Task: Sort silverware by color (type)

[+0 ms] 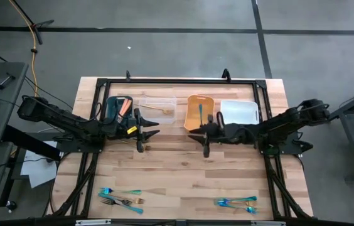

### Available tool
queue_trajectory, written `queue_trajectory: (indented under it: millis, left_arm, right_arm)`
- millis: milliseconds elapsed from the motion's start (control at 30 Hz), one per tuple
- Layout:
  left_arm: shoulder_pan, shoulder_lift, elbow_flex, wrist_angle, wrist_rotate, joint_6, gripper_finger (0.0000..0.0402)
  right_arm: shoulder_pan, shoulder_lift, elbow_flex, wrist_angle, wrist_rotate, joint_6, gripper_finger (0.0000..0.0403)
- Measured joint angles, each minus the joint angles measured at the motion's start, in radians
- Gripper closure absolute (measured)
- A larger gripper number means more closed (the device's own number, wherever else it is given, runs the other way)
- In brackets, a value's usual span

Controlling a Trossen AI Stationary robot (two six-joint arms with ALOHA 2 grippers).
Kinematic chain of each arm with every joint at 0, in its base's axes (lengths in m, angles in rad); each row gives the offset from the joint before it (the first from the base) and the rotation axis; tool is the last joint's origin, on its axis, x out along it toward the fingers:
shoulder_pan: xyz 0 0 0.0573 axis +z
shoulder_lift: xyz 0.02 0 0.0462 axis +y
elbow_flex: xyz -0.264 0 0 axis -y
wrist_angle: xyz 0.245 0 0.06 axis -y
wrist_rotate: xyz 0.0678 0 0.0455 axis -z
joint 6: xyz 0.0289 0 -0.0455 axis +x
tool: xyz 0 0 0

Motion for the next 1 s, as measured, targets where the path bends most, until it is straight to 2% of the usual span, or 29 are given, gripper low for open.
queue_trajectory:
  millis: [133,333,1000]
  left_arm:
    - [0.0,0.0,0.0,0.0,0.0,0.016,0.027]
    - [0.0,0.0,0.0,-0.039,0.0,0.018,0.027]
    - [0.0,0.0,0.0,-0.056,0.0,-0.037,0.027]
  right_arm:
    - [0.0,0.0,0.0,0.057,-0.016,-0.101,0.032]
    - [-0.001,0.001,0.0,0.023,-0.016,-0.132,0.032]
    - [-0.003,0.002,0.0,0.022,-0.01,-0.135,0.032]
